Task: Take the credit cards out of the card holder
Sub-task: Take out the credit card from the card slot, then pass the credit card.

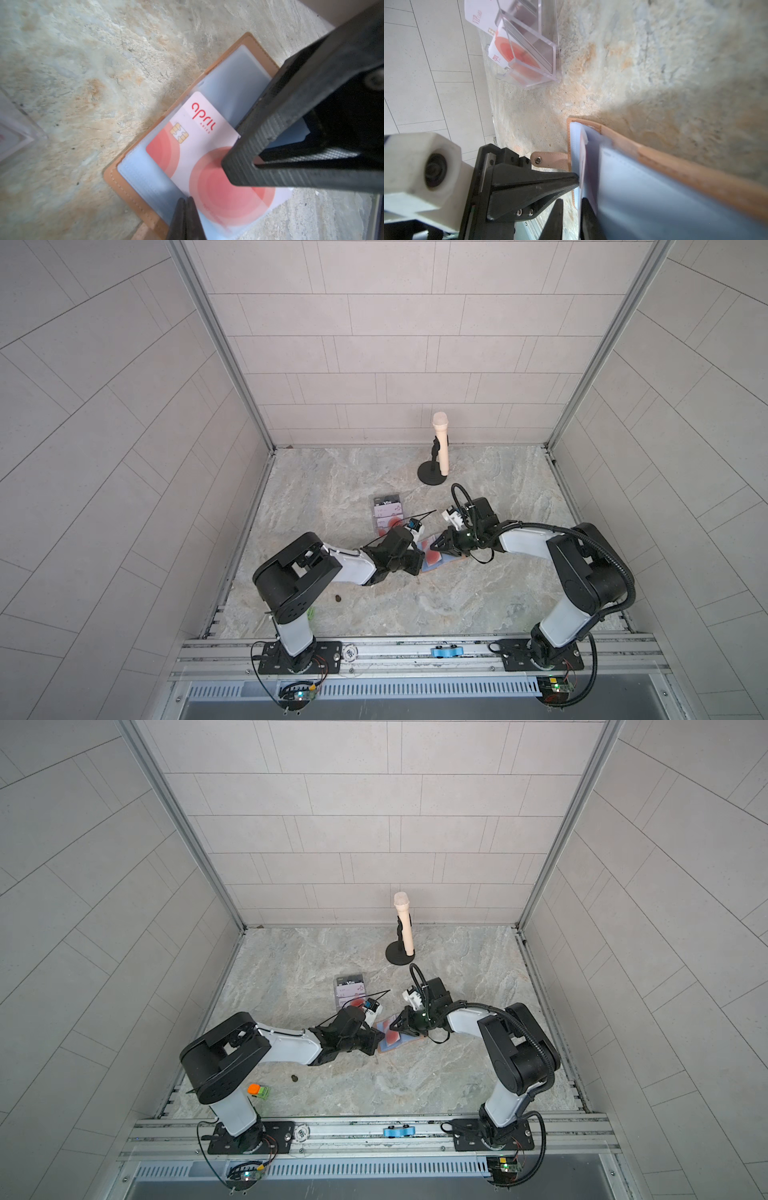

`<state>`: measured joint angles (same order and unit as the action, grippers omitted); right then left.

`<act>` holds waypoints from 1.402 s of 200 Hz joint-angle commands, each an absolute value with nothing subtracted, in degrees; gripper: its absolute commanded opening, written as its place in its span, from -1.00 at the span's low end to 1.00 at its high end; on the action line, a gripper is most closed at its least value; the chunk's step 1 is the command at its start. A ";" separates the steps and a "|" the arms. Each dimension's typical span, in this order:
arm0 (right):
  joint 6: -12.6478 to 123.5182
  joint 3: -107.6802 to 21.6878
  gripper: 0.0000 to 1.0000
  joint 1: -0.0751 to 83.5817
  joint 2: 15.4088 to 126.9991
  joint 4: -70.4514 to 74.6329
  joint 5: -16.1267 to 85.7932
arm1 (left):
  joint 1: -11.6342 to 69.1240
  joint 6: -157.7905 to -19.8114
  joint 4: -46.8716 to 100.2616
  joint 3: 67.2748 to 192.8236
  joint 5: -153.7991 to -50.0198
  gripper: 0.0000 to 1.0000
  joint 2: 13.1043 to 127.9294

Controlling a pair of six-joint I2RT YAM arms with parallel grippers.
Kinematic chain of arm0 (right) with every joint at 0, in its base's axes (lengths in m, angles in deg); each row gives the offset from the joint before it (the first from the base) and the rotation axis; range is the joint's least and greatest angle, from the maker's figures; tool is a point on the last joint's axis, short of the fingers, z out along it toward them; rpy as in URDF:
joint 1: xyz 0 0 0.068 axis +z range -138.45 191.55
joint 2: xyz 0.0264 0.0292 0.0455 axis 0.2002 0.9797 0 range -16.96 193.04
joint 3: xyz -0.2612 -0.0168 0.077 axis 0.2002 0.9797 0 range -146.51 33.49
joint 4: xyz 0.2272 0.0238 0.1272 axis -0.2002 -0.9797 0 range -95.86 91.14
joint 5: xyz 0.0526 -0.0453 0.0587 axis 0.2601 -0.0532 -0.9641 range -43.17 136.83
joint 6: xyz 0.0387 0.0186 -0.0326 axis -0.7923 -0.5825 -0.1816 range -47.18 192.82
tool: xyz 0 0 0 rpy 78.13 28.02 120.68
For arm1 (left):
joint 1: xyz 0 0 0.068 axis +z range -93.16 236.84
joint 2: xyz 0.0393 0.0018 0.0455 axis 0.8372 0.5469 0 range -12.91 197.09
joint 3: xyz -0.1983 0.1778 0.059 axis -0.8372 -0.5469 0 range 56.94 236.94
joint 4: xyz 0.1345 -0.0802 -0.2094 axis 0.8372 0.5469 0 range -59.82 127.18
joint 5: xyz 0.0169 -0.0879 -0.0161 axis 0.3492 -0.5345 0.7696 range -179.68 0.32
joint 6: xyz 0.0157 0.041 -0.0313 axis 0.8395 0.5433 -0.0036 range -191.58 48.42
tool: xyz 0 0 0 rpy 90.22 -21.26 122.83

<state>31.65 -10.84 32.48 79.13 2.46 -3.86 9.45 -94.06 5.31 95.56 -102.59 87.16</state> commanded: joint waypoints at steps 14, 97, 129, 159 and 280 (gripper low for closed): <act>32.40 -10.34 -0.74 31.90 76.66 1.61 -3.92 | 9.08 -93.99 9.79 93.77 -101.68 -0.96 88.77; 42.93 -13.66 -0.99 31.23 71.15 -15.87 8.23 | 9.10 -94.13 10.56 94.31 -101.19 -0.95 88.27; 47.00 -15.43 -1.00 30.98 67.27 -24.05 16.23 | 9.03 -94.01 11.13 95.11 -101.40 -0.93 87.91; 49.07 -15.69 -1.00 30.95 62.68 -27.54 18.91 | 9.04 -93.10 12.53 96.26 -102.46 -0.80 85.94; 50.98 -15.37 -1.00 30.53 51.39 -16.67 -10.57 | 25.58 -98.93 7.11 96.34 -141.76 0.17 65.93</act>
<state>49.90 -14.08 30.62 53.80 -19.39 -3.06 24.44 -96.71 9.25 97.15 -132.16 70.24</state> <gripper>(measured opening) 0.058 0.573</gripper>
